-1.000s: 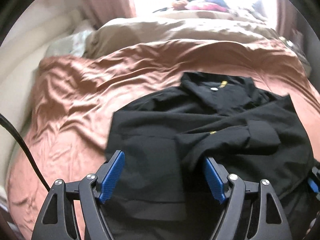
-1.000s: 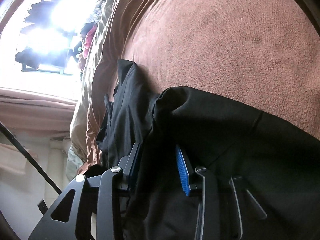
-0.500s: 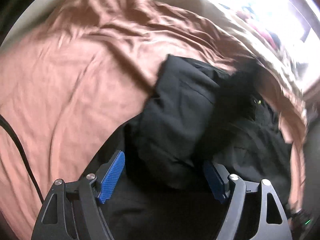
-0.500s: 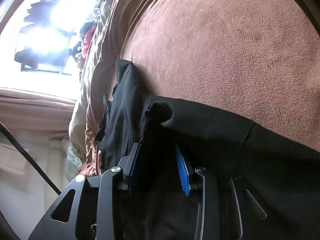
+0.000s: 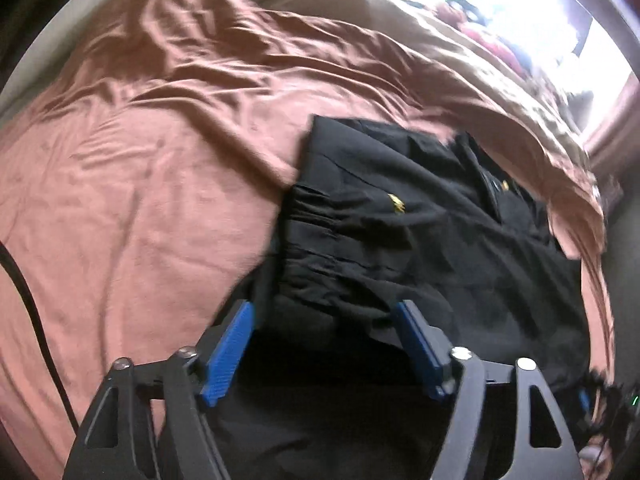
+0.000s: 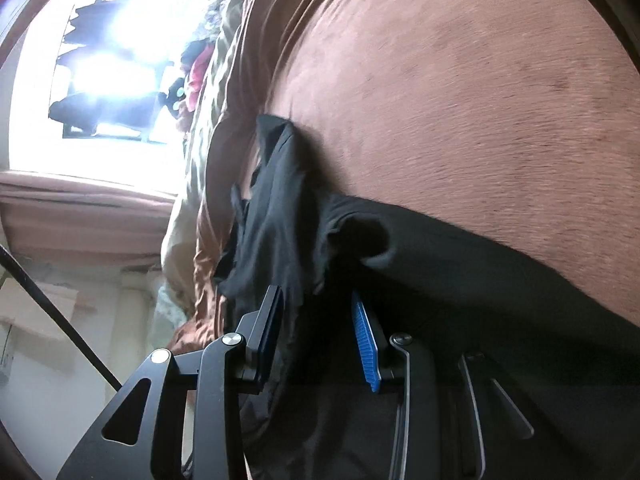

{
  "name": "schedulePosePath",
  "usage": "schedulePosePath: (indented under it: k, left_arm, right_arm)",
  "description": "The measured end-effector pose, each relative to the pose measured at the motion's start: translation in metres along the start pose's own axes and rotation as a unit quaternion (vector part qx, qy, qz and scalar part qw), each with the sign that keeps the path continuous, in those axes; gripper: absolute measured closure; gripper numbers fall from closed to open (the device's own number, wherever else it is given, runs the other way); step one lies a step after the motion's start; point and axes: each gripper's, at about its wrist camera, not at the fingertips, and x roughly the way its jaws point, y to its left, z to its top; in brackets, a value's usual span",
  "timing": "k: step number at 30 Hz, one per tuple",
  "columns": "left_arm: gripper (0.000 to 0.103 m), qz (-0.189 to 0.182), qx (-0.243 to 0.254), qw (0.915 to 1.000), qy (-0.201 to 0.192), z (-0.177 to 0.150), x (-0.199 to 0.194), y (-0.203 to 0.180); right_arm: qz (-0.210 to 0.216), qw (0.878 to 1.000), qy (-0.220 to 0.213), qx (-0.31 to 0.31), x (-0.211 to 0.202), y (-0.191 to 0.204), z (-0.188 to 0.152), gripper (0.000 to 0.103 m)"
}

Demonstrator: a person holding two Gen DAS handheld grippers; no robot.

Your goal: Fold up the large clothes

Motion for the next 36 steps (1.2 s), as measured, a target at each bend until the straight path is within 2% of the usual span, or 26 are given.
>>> schedulePosePath:
  k: [2, 4, 5, 6, 8, 14, 19, 22, 24, 25, 27, 28, 29, 31, 36]
  left_arm:
    - [0.039, 0.024, 0.034, 0.9991, -0.003, -0.001, 0.005, -0.01]
    - [0.051, 0.038, 0.052, 0.9979, -0.003, -0.002, 0.008, -0.014]
    - [0.062, 0.041, 0.054, 0.9977, -0.001, -0.001, 0.009, -0.014]
    - [0.067, 0.042, 0.055, 0.9976, 0.0, 0.0, 0.01, -0.013]
    - [0.068, 0.034, 0.055, 0.9979, -0.001, 0.003, 0.01, -0.013]
    - [0.069, 0.034, 0.065, 0.9972, 0.014, 0.006, 0.022, -0.018]
    - [0.07, 0.037, 0.051, 0.9979, 0.012, 0.009, 0.015, -0.014]
    - [0.069, 0.013, 0.048, 0.9988, -0.003, 0.011, -0.004, -0.014]
    - [0.064, 0.008, 0.052, 0.9986, -0.005, 0.011, -0.014, -0.015]
    - [0.062, 0.001, 0.054, 0.9985, -0.005, 0.01, -0.023, -0.015]
    - [0.052, -0.015, 0.052, 0.9985, -0.007, 0.008, -0.037, -0.013]
    - [0.05, -0.021, 0.051, 0.9984, -0.009, 0.005, -0.046, -0.011]
    - [0.045, -0.026, 0.052, 0.9982, -0.012, 0.002, -0.054, -0.01]
    - [0.041, -0.034, 0.055, 0.9977, -0.019, -0.004, -0.074, -0.005]
    - [0.028, -0.064, 0.041, 0.9964, -0.037, -0.028, -0.123, 0.015]
  right_arm:
    - [-0.009, 1.0, 0.01, -0.015, 0.008, 0.005, -0.002, 0.07]
    - [-0.008, 1.0, 0.01, -0.024, 0.013, 0.006, -0.001, 0.071]
    - [-0.012, 1.0, 0.005, -0.027, 0.014, 0.005, 0.0, 0.08]
    - [-0.019, 0.999, 0.0, -0.03, 0.014, 0.003, 0.003, 0.085]
    - [-0.019, 1.0, -0.008, -0.023, 0.013, -0.004, 0.007, 0.095]
    - [-0.018, 0.999, -0.043, -0.016, 0.001, -0.004, 0.009, 0.095]
    - [-0.026, 0.999, -0.034, -0.02, 0.001, 0.004, 0.001, 0.094]
    - [-0.013, 0.999, -0.028, -0.019, -0.001, 0.011, 0.003, 0.094]
    - [-0.014, 0.999, -0.023, -0.025, -0.008, 0.015, 0.004, 0.093]
    - [-0.016, 0.999, -0.024, -0.027, -0.011, 0.016, 0.003, 0.087]
    - [-0.018, 0.999, -0.031, -0.032, -0.02, 0.018, -0.001, 0.063]
    - [-0.019, 0.999, -0.037, -0.035, -0.026, 0.018, -0.003, 0.039]
    - [-0.021, 0.998, -0.044, -0.039, -0.032, 0.018, -0.007, 0.027]
    - [-0.031, 0.997, -0.048, -0.044, -0.042, 0.019, -0.015, 0.027]
    - [-0.024, 0.997, -0.036, -0.066, -0.063, 0.034, -0.029, 0.027]
